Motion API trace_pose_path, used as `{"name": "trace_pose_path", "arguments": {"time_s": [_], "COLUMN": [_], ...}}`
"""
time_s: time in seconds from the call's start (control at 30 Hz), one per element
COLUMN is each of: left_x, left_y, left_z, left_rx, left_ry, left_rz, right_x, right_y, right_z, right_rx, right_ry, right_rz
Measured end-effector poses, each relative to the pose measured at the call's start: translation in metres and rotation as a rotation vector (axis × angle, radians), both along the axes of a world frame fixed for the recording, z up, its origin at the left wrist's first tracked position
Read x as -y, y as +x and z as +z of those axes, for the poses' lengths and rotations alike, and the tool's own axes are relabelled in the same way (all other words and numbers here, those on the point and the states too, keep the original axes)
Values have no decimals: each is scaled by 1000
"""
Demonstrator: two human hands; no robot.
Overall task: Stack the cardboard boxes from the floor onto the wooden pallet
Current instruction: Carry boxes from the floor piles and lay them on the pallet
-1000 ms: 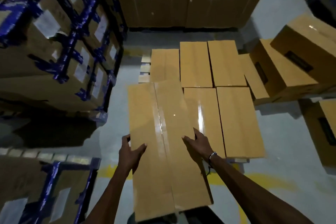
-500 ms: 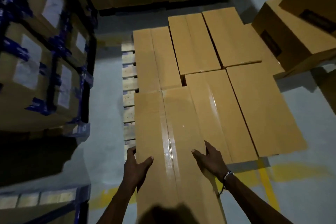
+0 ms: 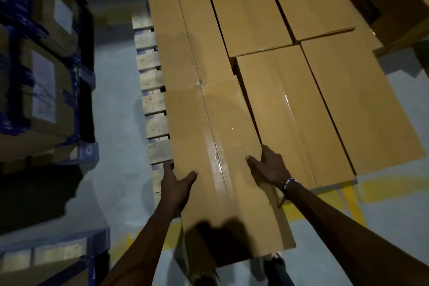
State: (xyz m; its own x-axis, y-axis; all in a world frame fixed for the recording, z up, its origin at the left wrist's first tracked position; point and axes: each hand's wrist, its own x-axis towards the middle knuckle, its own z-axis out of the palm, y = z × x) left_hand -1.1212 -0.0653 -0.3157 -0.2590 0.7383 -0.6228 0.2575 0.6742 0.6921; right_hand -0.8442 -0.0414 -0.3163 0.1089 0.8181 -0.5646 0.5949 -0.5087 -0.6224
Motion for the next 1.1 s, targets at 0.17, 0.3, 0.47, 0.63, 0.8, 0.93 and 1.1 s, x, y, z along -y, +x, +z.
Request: {"name": "trace_pose_path", "arguments": {"time_s": [0.17, 0.3, 0.47, 0.63, 0.8, 0.93, 1.1], "left_x": [-10, -14, -15, -14, -6, 8, 44], "left_y": [5, 8, 15, 17, 10, 6, 6], "left_z": [-22, -42, -63, -68, -66, -68, -68], "left_rx": [-18, -41, -56, -90, -114, -109, -114], "left_ry": [5, -4, 4, 36, 63, 33, -17], "left_rz": [-10, -15, -47, -91, -163, -204, -252], "right_x": [-17, -22, -27, -20, -1, 21, 57], "right_y": [-5, -8, -7, -11, -6, 13, 53], "right_z": [-22, -44, -60, -58, -52, -43, -44], "right_rx": [191, 275, 277, 358, 362, 306, 322], "right_ry": [-3, -28, -73, -20, 165, 236, 91], "right_rz": [56, 87, 93, 125, 135, 161, 303]}}
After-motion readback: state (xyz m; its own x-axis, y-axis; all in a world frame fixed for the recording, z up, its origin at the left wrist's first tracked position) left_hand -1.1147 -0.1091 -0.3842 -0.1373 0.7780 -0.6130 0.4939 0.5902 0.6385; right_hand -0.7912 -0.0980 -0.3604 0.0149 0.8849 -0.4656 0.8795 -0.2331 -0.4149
